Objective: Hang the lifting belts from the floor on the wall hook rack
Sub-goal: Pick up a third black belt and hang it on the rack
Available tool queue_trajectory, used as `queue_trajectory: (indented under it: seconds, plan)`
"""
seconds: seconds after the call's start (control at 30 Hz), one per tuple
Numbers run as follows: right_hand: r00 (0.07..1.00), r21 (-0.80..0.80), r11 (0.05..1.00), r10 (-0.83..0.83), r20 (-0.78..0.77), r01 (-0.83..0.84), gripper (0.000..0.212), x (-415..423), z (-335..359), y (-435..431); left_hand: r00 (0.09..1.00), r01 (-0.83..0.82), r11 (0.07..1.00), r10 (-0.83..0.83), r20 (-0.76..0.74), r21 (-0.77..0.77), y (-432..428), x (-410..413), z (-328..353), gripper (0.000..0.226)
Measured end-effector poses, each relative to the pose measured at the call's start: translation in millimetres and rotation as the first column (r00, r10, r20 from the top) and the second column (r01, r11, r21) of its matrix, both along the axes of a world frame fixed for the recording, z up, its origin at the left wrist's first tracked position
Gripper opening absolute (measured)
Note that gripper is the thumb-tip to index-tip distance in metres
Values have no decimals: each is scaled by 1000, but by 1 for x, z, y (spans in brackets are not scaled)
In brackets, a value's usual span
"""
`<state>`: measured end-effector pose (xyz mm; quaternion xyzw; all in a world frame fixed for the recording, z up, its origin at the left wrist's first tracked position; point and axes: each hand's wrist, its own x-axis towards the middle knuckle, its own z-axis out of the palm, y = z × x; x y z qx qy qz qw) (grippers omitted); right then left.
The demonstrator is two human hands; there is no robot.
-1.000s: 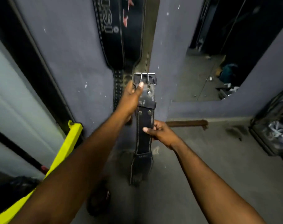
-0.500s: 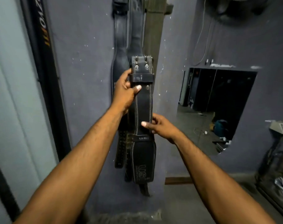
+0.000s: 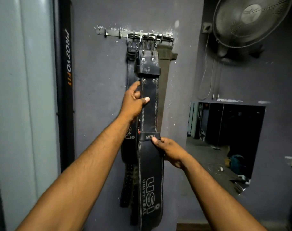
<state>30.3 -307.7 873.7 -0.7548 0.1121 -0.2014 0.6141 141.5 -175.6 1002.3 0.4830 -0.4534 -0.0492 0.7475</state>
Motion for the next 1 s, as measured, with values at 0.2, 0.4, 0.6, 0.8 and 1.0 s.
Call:
queue_trajectory:
  seconds: [0.2,0.4,0.6,0.8,1.0]
  plan:
    - [967,-36,981,-183,179,193,47,17,-15,17,995,-82,996,81,-62,-15,-1,12,-5,69]
    - [997,1,999,40,60,-40,33,3,-38,13,994,-106,993,104,-37,-43,3,13,24,63]
    - [994,12,1000,-14,107,12,35,6,-30,10,994,-106,992,105,-12,-63,3,6,39,61]
    - [994,-132,991,18,-110,-32,45,2,-36,13,999,-35,999,36,26,-20,-2,4,41,70]
    - [948,-77,990,-87,306,116,32,-6,70,12,997,-23,999,20,73,41,-4,12,38,74]
